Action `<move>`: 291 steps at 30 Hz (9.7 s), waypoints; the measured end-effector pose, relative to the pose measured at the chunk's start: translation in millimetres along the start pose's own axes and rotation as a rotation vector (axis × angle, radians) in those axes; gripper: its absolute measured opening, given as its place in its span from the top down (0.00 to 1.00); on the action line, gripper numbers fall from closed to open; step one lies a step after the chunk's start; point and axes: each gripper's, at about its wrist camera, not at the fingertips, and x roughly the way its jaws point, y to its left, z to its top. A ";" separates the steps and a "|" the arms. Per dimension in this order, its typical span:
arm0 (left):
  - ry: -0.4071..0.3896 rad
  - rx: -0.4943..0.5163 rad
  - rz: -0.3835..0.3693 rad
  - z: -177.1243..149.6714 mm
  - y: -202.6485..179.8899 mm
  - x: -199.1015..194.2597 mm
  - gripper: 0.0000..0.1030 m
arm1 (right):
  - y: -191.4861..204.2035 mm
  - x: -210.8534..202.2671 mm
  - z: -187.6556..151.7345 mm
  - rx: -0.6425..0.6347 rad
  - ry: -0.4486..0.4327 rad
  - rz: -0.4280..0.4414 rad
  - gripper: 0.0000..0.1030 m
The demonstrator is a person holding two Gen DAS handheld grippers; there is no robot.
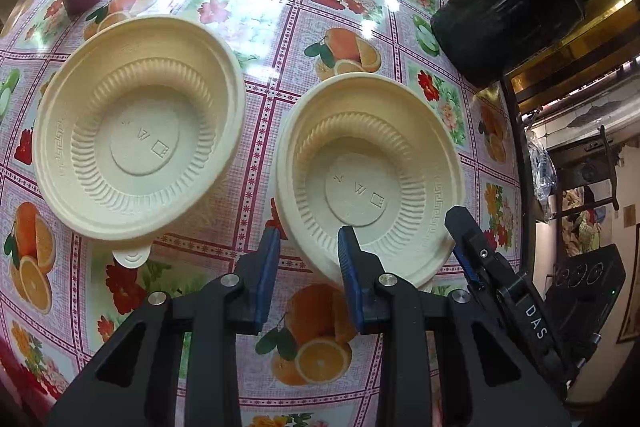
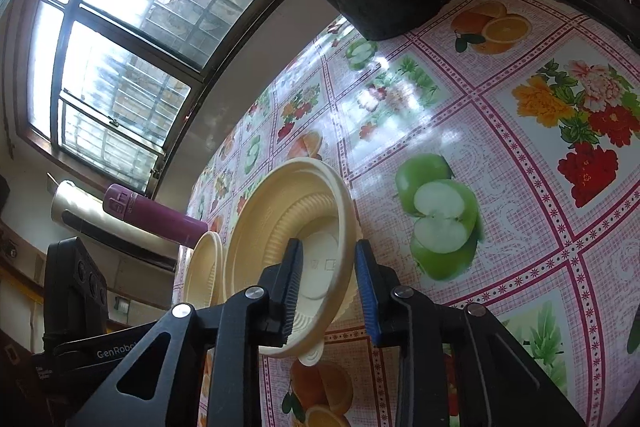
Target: Organize plates and bowls
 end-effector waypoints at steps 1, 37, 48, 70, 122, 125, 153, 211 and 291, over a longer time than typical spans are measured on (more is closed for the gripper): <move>-0.002 -0.006 -0.002 0.8 -0.3 1.2 0.74 | -0.6 -0.1 0.0 -0.002 -0.003 -0.011 0.84; -0.089 0.060 -0.031 -43.4 -2.8 -45.3 0.86 | 7.5 -73.5 -36.7 -0.008 -0.048 0.025 0.90; -0.180 0.091 -0.049 -84.9 13.1 -99.9 0.86 | 30.1 -119.2 -82.0 -0.026 -0.074 0.098 0.90; -0.515 0.022 0.013 -178.8 172.4 -278.1 0.86 | 225.5 -152.2 -206.4 -0.337 -0.017 0.279 0.90; -0.658 0.052 0.320 -238.5 226.7 -252.0 0.25 | 206.7 -58.5 -232.8 -0.497 -0.077 0.149 0.48; -0.612 0.079 0.243 -218.0 196.7 -232.4 0.25 | 172.6 -60.9 -191.2 -0.450 -0.098 0.134 0.41; -0.512 0.106 0.302 -113.9 86.8 -90.1 0.25 | 97.8 -72.1 -131.3 -0.406 -0.242 -0.191 0.18; -0.433 0.145 0.305 -113.4 85.9 -45.0 0.25 | 91.8 -59.2 -131.1 -0.408 -0.202 -0.299 0.18; -0.388 0.163 0.245 -111.4 96.7 -32.8 0.25 | 83.7 -29.5 -143.0 -0.387 -0.084 -0.301 0.18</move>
